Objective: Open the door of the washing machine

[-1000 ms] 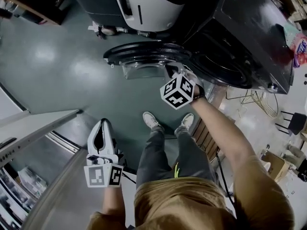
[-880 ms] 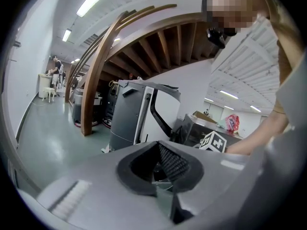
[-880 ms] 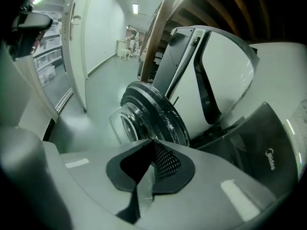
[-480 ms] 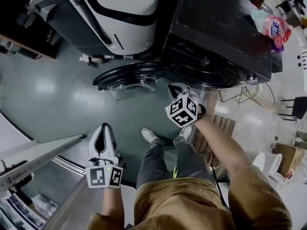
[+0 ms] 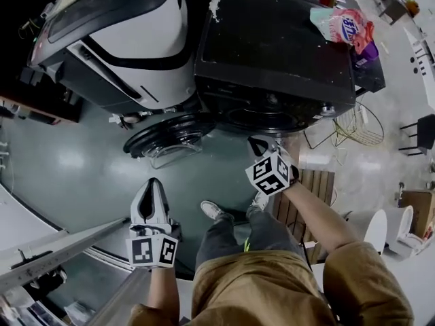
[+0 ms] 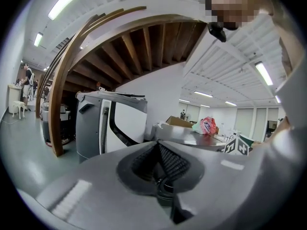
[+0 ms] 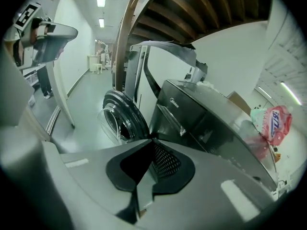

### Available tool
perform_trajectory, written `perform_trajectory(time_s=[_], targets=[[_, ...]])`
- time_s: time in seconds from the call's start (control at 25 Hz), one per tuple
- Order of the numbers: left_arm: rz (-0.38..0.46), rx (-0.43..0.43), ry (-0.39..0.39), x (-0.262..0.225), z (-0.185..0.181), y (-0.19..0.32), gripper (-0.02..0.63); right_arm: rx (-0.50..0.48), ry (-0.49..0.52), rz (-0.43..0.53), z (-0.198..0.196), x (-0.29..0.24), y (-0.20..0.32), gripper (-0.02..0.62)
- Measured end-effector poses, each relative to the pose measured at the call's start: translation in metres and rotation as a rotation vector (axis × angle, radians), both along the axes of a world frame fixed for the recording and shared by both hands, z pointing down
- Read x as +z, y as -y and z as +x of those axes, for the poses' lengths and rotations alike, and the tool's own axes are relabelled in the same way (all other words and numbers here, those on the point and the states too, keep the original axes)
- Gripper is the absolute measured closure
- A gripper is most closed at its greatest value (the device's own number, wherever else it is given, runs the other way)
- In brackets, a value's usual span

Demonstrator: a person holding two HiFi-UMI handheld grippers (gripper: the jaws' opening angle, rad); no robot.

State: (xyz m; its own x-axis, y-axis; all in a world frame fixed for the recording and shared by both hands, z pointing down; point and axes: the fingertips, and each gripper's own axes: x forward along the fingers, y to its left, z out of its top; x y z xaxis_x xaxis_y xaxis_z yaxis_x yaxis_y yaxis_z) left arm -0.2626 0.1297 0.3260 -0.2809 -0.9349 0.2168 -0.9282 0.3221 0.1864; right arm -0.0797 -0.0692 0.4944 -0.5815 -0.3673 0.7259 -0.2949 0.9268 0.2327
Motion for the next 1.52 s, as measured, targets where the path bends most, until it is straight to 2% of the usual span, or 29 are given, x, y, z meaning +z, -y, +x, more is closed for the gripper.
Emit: perform_trajectory(time_s=[0.28,0.64,0.92,1.2,1.52], targets=[[0.036,0.043,0.038,-0.029,0.040,0.046,0.545,0.151,0.115,0.017,0.069,-0.051,0.050,0.591],[0.071,0.090,0.056,-0.045,0.094,0.095,0.545,0.226,0.163,0.110,0.168,-0.103,0.090,0.591],[0.111,0.136,0.078,-0.063,0.125,0.133,0.545,0.284,0.226,0.179,0.227,-0.146,0.107,0.591],[0.144,0.174,0.093,-0.080,0.138,0.151,0.546,0.327,0.291,0.269,0.265,-0.195,0.105,0.591],[0.157,0.247,0.114,-0.100,0.129,0.166,0.545,0.405,0.329,0.351,0.285,-0.242,0.087,0.591]])
